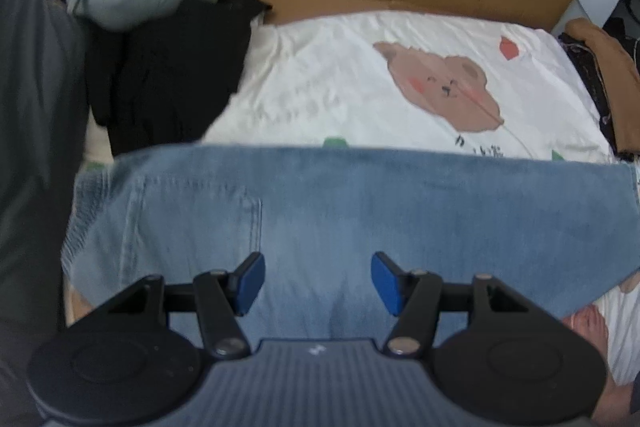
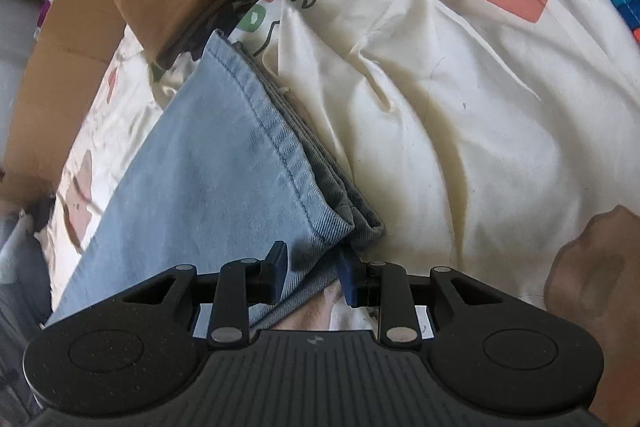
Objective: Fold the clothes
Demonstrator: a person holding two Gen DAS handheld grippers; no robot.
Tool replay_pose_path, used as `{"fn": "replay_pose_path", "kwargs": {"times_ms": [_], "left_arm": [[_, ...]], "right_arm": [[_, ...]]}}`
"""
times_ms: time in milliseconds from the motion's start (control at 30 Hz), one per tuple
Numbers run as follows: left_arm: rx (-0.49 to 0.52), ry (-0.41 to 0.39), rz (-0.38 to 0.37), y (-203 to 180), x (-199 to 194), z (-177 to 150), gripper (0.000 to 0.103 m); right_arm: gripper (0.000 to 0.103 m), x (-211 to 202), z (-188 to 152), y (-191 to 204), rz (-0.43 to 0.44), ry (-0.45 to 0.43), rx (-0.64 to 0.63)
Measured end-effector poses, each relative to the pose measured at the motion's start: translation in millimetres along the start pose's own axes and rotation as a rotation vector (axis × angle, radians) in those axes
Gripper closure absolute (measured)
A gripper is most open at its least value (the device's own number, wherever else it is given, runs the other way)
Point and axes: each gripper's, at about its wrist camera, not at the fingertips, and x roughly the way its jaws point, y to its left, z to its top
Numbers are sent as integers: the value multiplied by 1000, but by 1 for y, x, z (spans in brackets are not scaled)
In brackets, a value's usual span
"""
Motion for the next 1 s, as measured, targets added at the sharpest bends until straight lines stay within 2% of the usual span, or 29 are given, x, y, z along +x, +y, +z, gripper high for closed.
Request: {"fn": "replay_pose_path", "kwargs": {"times_ms": [100,133,167,300,433,533,567,633,700,867,1000], "left_arm": [[-22,11,-5,1,5,-10,41],[-28,13,-6,2,7,-12,41],[-35,14,-7,2,8,-15,41],[-57,26,-10,2,16,-24,41],[-79,35,-10,4,25,-32,41],[-106,43,-1,8,32,-41,41],[-118,47,4,9,34,-44,42],[-142,53,10,12,37,-51,42],[-168,56,9,15,39,-59,42],[-255,68,-3,18,44,-78,42],[-273,92,7,10,55,-92,45]], "right_arm": [[73,-3,0,-6,25,-15,46],[78,-4,-1,-6,28,-24,44],[94,-6,-1,-6,31,-32,43],[98,-13,-4,-6,33,-47,25],[99,-15,-7,-4,5,-47,4],[95,-7,-8,-12,-19,-24,50],[89,-8,-9,-13,-21,-27,62],[84,-10,-10,-14,-13,-30,75],[67,-13,-12,-15,7,-30,78],[61,-4,-11,-21,12,-28,92],[61,3,-12,-27,40,-53,149]]}}
